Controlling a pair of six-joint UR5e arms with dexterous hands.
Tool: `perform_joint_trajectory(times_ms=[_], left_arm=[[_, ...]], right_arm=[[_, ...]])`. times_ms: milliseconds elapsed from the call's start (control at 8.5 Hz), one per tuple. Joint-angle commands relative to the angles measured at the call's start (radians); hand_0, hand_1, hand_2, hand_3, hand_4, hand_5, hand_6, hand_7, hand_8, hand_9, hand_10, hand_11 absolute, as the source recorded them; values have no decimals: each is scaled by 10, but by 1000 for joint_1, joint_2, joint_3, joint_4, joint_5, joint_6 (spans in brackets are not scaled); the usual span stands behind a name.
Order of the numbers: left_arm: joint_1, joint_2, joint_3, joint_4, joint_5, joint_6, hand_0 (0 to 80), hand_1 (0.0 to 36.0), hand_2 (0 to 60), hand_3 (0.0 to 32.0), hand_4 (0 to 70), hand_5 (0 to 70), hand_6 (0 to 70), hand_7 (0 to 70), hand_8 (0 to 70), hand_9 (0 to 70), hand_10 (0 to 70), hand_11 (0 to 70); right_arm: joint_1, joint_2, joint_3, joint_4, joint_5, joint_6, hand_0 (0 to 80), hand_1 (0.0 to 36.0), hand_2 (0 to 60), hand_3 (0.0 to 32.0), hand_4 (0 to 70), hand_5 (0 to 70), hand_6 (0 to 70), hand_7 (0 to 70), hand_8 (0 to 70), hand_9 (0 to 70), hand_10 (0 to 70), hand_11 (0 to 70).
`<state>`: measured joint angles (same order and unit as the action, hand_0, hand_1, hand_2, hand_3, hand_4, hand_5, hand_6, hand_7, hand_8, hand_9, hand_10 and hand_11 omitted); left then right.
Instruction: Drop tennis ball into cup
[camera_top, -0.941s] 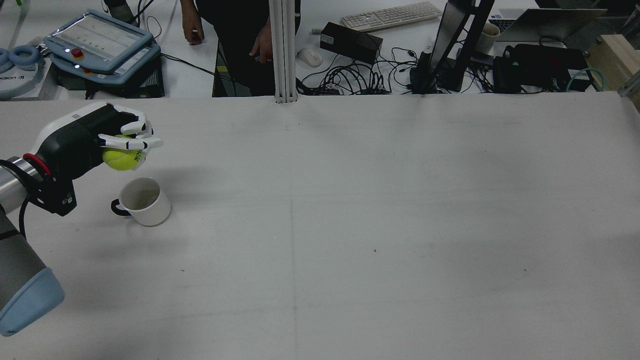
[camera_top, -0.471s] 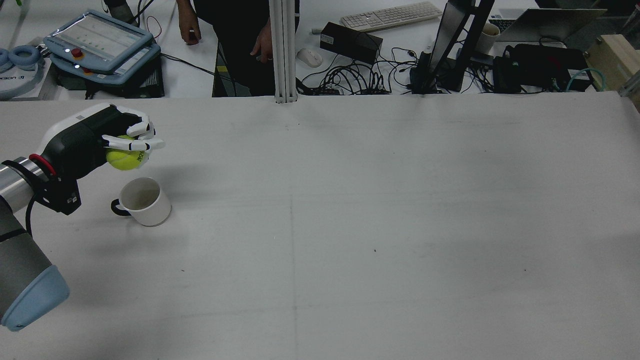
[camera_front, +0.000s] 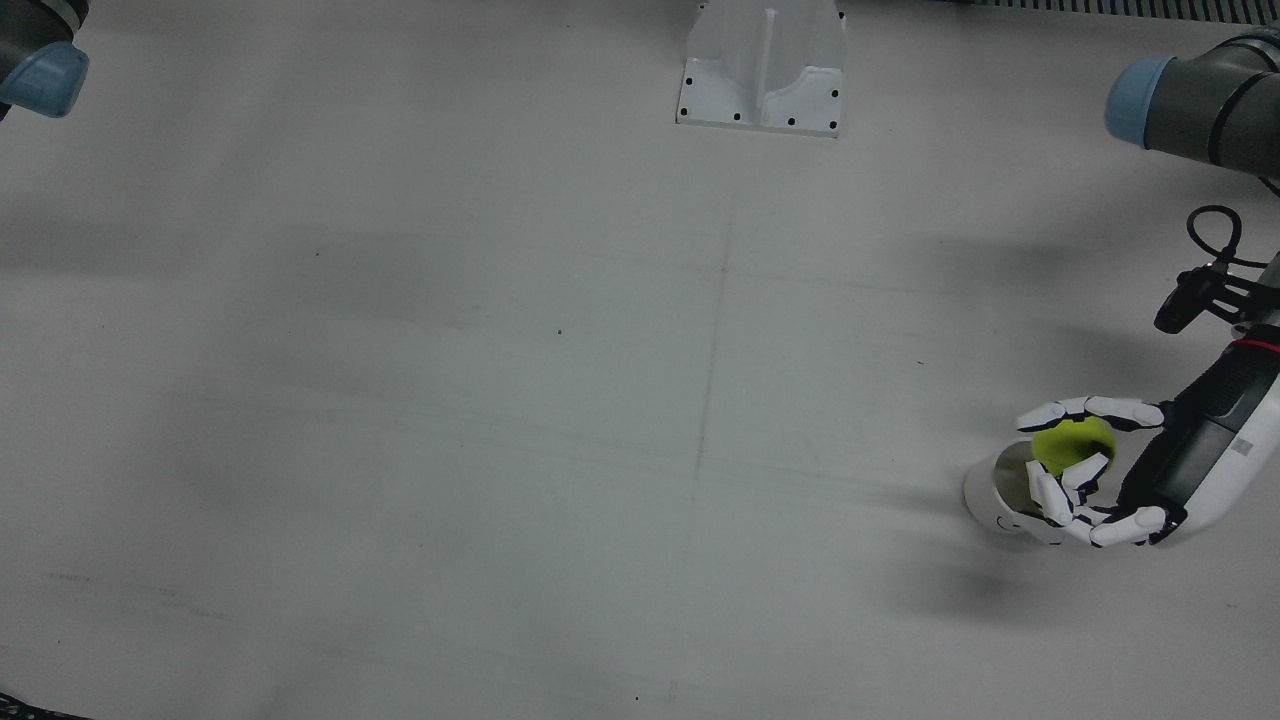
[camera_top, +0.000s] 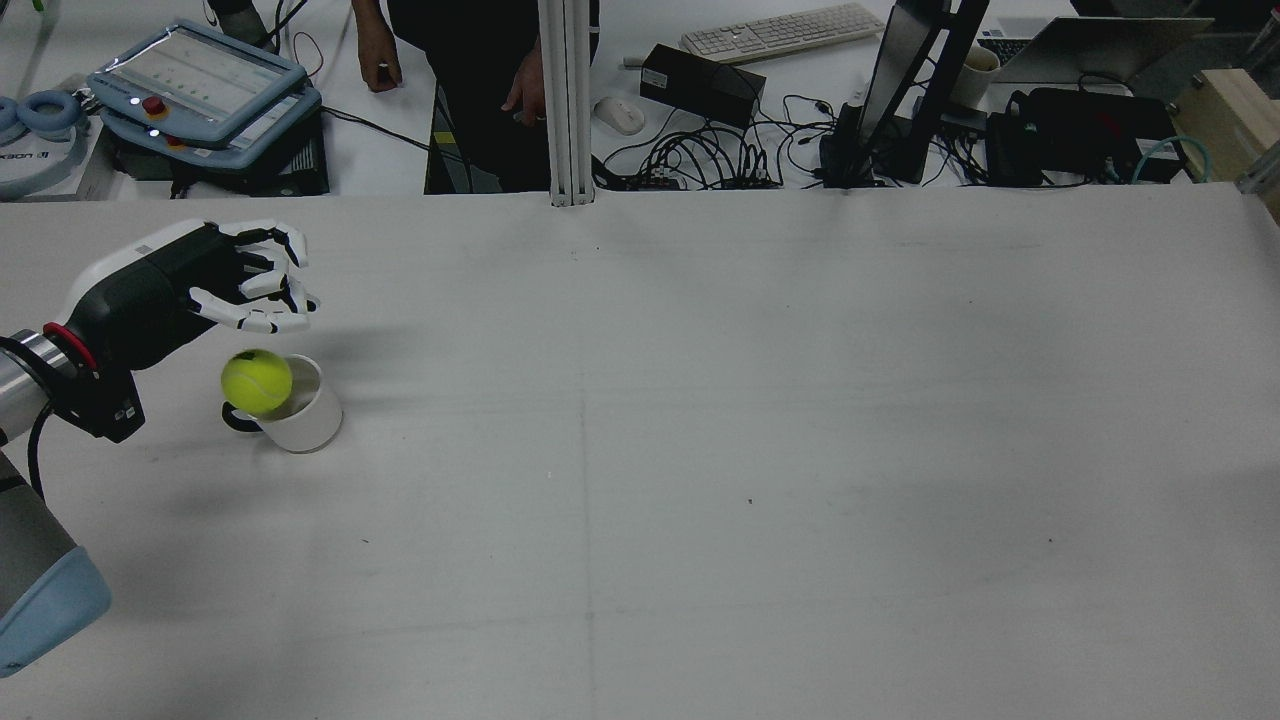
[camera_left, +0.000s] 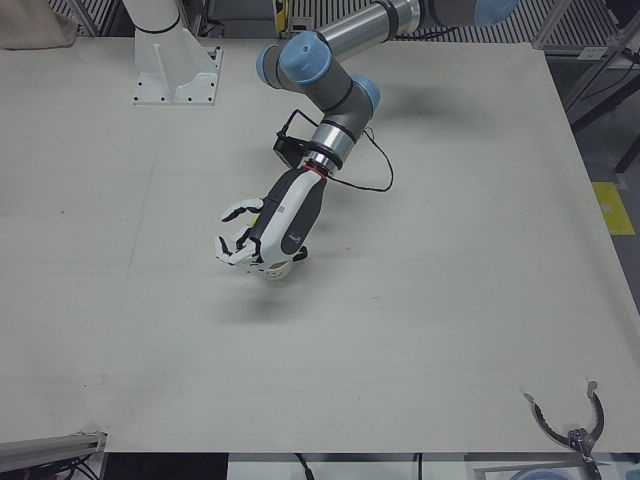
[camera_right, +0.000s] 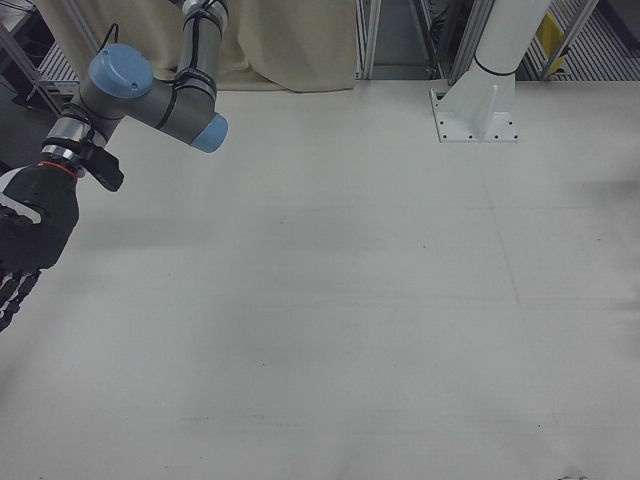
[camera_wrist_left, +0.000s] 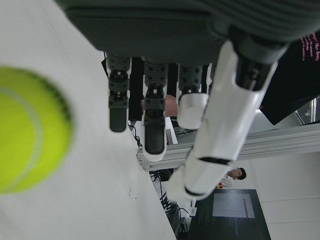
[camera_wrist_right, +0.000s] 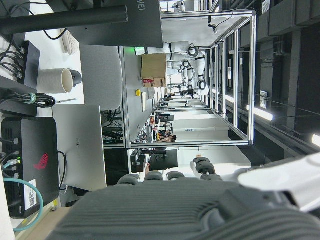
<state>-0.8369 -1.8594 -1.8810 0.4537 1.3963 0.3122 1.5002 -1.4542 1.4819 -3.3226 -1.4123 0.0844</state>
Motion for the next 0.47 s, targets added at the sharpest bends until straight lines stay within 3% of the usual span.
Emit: perform_joint_trajectory(times_ms=[0, 118, 235, 353], left_arm=[[-2, 26, -18, -30, 1, -1, 690, 360, 600, 0, 143, 274, 125, 236, 74, 123, 76, 146], [-7, 26, -20, -33, 1, -1, 639, 360, 600, 0, 69, 420, 358, 137, 94, 72, 62, 127], [-10, 28, -29, -33, 3, -2, 627, 360, 600, 0, 36, 397, 346, 109, 74, 44, 53, 114], [-51, 28, -65, -12, 4, -7, 623, 360, 600, 0, 20, 551, 45, 173, 13, 50, 51, 111]], right_arm=[[0, 0, 0, 0, -1, 0, 0, 0, 0, 0, 0, 0, 0, 0, 0, 0, 0, 0], [0, 0, 0, 0, -1, 0, 0, 0, 0, 0, 0, 0, 0, 0, 0, 0, 0, 0], [0, 0, 0, 0, 1, 0, 0, 0, 0, 0, 0, 0, 0, 0, 0, 0, 0, 0], [0, 0, 0, 0, -1, 0, 0, 0, 0, 0, 0, 0, 0, 0, 0, 0, 0, 0]])
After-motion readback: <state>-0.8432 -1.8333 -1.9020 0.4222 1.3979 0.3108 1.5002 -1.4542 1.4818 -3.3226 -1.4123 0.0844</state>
